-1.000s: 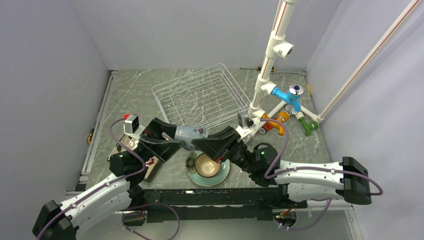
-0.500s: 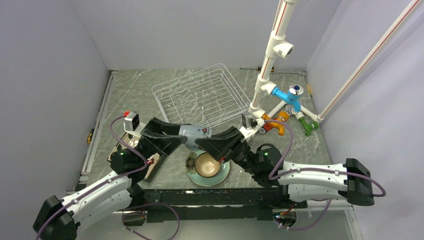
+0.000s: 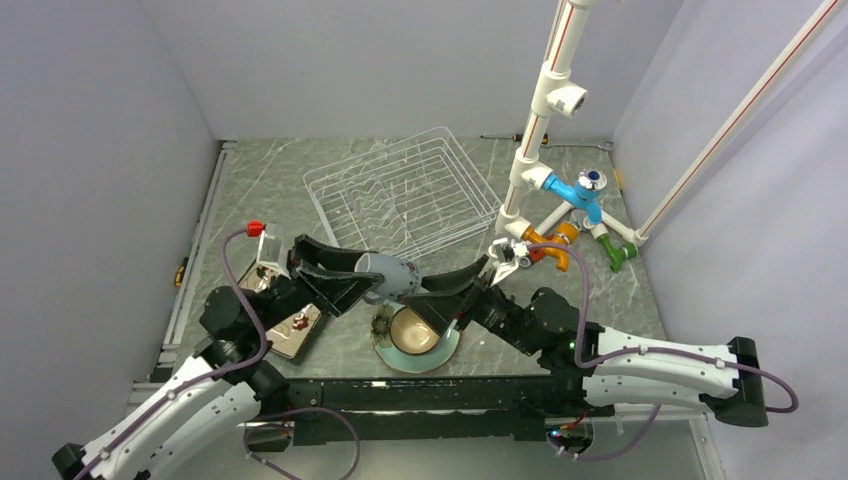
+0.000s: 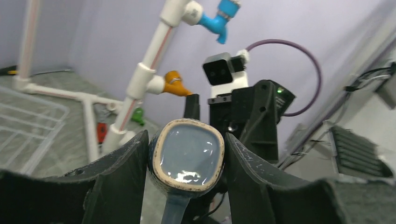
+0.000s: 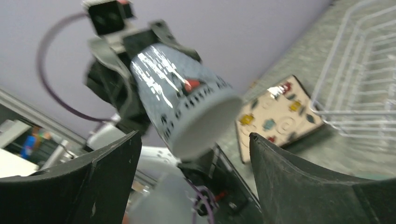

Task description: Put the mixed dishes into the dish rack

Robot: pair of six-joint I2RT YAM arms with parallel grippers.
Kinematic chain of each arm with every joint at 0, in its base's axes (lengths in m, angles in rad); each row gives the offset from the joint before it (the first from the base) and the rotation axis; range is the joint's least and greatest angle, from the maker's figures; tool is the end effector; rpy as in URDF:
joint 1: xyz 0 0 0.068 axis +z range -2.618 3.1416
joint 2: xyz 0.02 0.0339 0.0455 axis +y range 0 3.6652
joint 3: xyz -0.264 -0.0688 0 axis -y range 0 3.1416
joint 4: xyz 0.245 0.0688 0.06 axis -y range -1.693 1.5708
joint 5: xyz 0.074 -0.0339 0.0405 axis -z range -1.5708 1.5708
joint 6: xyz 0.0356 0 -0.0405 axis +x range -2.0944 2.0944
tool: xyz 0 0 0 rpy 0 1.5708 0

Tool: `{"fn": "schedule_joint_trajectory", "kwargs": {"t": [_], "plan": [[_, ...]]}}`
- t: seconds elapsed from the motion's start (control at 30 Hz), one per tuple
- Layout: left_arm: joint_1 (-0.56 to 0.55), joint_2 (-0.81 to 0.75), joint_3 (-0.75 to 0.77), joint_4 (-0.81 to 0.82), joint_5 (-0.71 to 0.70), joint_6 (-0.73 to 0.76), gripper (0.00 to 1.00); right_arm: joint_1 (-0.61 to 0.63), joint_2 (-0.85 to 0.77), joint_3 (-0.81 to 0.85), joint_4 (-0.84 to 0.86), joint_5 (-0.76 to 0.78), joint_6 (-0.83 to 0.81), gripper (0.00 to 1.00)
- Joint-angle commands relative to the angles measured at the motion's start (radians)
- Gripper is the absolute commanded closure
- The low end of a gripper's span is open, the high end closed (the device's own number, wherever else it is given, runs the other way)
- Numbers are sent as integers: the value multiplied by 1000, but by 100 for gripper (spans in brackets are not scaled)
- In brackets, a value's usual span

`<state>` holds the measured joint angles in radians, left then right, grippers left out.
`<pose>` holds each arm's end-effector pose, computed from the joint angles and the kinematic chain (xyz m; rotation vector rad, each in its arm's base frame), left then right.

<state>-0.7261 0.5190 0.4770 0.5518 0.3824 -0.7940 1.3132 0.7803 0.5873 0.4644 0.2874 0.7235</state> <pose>0.0895 -0.0972 0.3463 0.3482 1.1895 -1.5476 0.0578 0.1797 0.3401 -0.1578 1.4738 1.5208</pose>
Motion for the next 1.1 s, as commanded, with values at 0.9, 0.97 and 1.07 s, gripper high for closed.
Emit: {"fn": "schedule_joint_trajectory", "kwargs": {"t": [0.9,0.97,1.07], "plan": [[36,790,551,-225,-394,836,100,1,-694,-270,-569,74,-68,16],[47,890,629,-230,-382,850,100,0,-708,-258,-578,76,-77,16],[62,1041,758,-254,-340,861,100,0,-720,-239,-592,80,-86,16]]}}
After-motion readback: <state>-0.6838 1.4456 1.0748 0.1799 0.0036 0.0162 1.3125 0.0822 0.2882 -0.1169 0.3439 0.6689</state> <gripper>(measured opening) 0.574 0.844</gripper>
